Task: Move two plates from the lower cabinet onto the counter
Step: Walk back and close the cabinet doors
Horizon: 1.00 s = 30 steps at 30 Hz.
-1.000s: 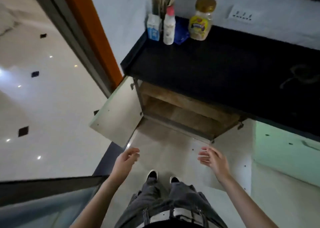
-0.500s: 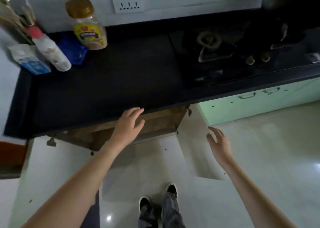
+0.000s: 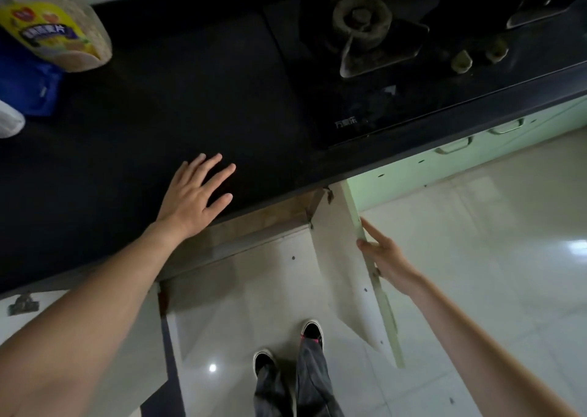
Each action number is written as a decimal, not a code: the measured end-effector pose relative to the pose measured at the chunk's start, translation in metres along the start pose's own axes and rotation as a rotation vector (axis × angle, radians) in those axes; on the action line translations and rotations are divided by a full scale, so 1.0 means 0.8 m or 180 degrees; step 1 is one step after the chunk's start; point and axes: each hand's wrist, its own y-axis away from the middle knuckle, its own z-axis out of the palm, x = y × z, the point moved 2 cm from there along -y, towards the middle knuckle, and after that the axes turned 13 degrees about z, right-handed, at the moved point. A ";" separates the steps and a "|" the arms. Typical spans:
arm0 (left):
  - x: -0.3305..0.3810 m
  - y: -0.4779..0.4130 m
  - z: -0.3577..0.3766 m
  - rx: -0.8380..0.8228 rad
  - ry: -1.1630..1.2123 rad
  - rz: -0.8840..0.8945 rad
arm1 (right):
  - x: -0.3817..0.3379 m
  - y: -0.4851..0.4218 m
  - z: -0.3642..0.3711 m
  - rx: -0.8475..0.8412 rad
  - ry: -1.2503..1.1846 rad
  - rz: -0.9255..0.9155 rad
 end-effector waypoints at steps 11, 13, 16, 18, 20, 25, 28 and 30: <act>0.002 -0.003 -0.005 0.0166 0.0090 0.0033 | -0.033 -0.006 0.203 -0.0131 -0.2268 0.0134; 0.000 -0.003 -0.004 0.0194 0.0083 0.0029 | -0.040 -0.013 0.220 -0.0140 -0.2433 0.0103; -0.001 -0.003 -0.001 0.0234 0.0083 0.0040 | -0.040 -0.017 0.223 -0.0233 -0.2559 -0.0028; -0.002 -0.003 0.000 0.0287 0.0063 0.0044 | -0.039 -0.018 0.223 -0.0321 -0.2570 -0.0121; -0.003 -0.003 0.001 0.0314 0.0056 0.0052 | -0.038 -0.019 0.222 -0.0346 -0.2552 -0.0154; -0.002 -0.003 0.001 0.0332 0.0049 0.0027 | -0.047 -0.019 0.229 -0.0488 -0.2581 -0.0237; -0.001 -0.005 0.000 0.0324 0.0063 0.0017 | -0.059 -0.018 0.238 -0.0414 -0.2676 -0.0211; -0.001 -0.005 0.001 0.0340 0.0068 0.0007 | -0.067 -0.018 0.244 -0.0410 -0.2800 -0.0214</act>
